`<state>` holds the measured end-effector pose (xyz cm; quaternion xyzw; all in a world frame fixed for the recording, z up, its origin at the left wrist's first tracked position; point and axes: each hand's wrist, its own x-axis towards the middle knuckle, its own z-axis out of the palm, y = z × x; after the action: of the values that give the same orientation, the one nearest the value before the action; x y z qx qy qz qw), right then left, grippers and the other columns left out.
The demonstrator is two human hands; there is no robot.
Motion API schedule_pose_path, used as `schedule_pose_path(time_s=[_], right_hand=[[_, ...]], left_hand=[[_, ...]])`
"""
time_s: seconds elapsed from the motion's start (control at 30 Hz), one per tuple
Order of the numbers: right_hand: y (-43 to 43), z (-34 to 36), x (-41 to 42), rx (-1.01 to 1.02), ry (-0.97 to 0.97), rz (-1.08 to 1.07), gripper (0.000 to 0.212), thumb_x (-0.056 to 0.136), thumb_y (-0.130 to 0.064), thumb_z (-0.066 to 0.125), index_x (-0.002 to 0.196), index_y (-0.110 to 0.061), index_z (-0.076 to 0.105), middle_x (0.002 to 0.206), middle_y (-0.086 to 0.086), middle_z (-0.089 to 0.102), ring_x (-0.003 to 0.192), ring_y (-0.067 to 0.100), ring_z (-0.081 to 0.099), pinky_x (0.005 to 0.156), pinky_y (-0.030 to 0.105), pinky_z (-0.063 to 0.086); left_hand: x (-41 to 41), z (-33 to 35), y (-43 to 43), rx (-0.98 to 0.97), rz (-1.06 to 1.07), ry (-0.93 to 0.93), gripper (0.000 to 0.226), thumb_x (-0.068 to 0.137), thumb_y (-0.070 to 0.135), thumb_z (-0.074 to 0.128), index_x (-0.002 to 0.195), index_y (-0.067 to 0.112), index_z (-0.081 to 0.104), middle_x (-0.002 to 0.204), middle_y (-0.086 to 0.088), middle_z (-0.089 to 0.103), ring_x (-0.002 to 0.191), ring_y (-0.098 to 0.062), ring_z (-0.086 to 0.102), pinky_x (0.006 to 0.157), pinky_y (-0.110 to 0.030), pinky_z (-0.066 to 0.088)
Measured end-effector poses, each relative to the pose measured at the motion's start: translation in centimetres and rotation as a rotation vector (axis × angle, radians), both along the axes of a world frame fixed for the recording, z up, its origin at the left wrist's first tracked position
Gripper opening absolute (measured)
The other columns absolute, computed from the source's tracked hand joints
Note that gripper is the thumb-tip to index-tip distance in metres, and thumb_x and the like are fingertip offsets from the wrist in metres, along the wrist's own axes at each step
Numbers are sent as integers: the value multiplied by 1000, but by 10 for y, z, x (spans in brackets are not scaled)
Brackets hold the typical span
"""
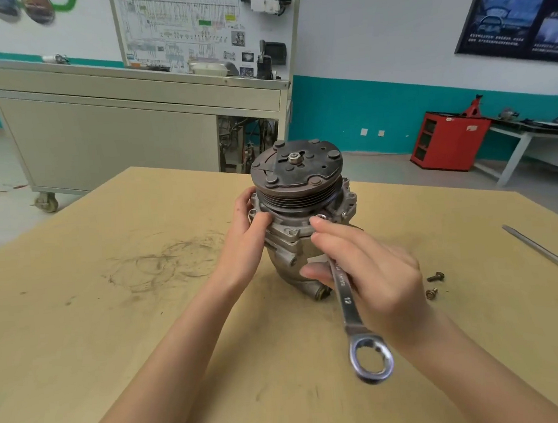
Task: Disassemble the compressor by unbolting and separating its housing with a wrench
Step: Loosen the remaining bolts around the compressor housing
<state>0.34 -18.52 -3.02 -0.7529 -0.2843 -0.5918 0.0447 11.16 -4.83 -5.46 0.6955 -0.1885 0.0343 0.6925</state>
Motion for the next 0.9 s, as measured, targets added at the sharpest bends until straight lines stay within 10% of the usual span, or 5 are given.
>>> schedule_pose_path(time_s=[0.3, 0.53, 0.73, 0.9], right_hand=[[-8, -10, 9, 76, 54, 142, 38, 94, -27, 55, 83, 6, 71, 93, 16, 71, 83, 22, 71, 74, 30, 58], [-25, 14, 23, 1262, 832, 876, 34, 102, -16, 26, 79, -6, 49, 79, 10, 70, 66, 24, 68, 61, 28, 55], [-40, 48, 43, 1094, 1018, 716, 36, 100, -26, 37, 80, -5, 58, 76, 13, 72, 63, 22, 69, 55, 22, 54], [-31, 39, 18, 800, 520, 506, 31, 98, -33, 48, 85, -12, 67, 79, 5, 74, 72, 23, 72, 63, 30, 59]], left_hand=[[2, -2, 0, -4, -7, -5, 46, 100, 17, 39, 143, 29, 32, 128, 18, 48, 104, 18, 47, 82, -8, 37], [2, -2, 1, -1, -14, 5, 46, 100, 22, 39, 144, 31, 30, 132, 13, 48, 109, 8, 50, 86, -18, 41], [1, -1, 2, 16, -22, -5, 46, 99, 26, 40, 142, 35, 30, 137, 10, 48, 114, 1, 52, 92, -24, 44], [1, -1, 2, 13, -27, 16, 45, 99, 24, 39, 143, 35, 30, 136, 5, 51, 109, 2, 53, 85, -19, 42]])
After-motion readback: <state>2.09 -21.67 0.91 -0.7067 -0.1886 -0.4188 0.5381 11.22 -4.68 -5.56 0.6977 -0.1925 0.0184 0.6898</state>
